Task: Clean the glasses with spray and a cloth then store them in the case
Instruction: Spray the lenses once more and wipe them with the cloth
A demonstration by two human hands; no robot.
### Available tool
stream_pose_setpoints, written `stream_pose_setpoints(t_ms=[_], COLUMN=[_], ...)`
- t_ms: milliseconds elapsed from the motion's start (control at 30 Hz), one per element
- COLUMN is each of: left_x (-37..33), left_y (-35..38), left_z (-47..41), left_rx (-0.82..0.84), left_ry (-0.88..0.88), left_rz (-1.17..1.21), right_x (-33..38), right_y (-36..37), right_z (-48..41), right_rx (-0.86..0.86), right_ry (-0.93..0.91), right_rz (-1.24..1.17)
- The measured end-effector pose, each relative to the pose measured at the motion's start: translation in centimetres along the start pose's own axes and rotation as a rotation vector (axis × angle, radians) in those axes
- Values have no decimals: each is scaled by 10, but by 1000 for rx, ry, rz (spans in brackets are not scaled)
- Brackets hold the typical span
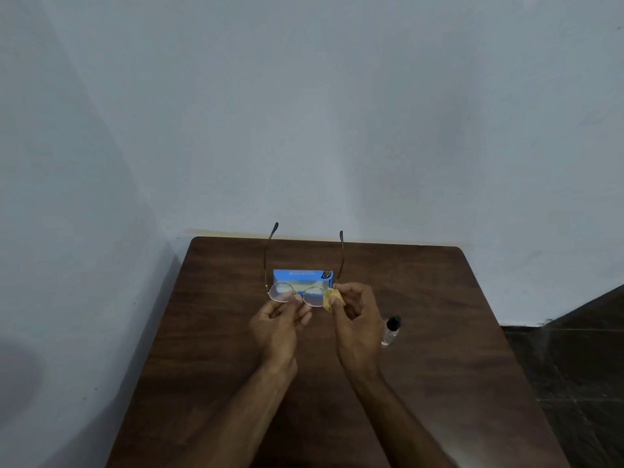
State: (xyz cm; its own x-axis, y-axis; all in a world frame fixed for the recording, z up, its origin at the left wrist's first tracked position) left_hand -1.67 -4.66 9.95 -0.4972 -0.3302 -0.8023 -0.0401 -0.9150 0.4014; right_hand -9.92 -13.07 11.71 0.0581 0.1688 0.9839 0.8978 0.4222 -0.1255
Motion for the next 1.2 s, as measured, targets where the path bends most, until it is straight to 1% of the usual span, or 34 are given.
stream_pose_setpoints(t_ms=[100,200,467,600,767,900,1000,1200], left_x=[4,5,2,-3,-2,0,-1,-5], left_y=[-1,-1,5,7,3,1,0,-3], left_z=[-1,0,3,3,7,8,8,6], left_rx=[2,3,23,33,57,59,55,14], left_ry=[8,20,70,83,151,181,191,176], left_rz=[8,-7,-11,3,-82,-147,-155,-114], right_x=[9,19,41,55,72,80,82,66], right_y=[-1,-1,1,0,-2,-3,-4,-4], right_z=[-6,-13,-26,-32,-48,-60,-62,-52], right_rx=[-50,-85,-149,-164,-155,-130,-112,-79], right_ry=[34,16,-61,-84,-138,-165,-165,-119], right_rz=[-58,-94,-87,-151,-193,-99,-38,-40])
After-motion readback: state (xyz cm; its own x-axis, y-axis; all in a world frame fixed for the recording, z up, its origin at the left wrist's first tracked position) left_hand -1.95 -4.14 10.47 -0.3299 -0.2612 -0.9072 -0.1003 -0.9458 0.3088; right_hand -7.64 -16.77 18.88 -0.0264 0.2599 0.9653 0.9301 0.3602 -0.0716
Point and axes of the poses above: each hand's wrist, its own z-axis away from the middle knuckle, its own y-axis out of the palm, x = y × z, the point moved 1 cm from there along -z, towards the middle knuckle
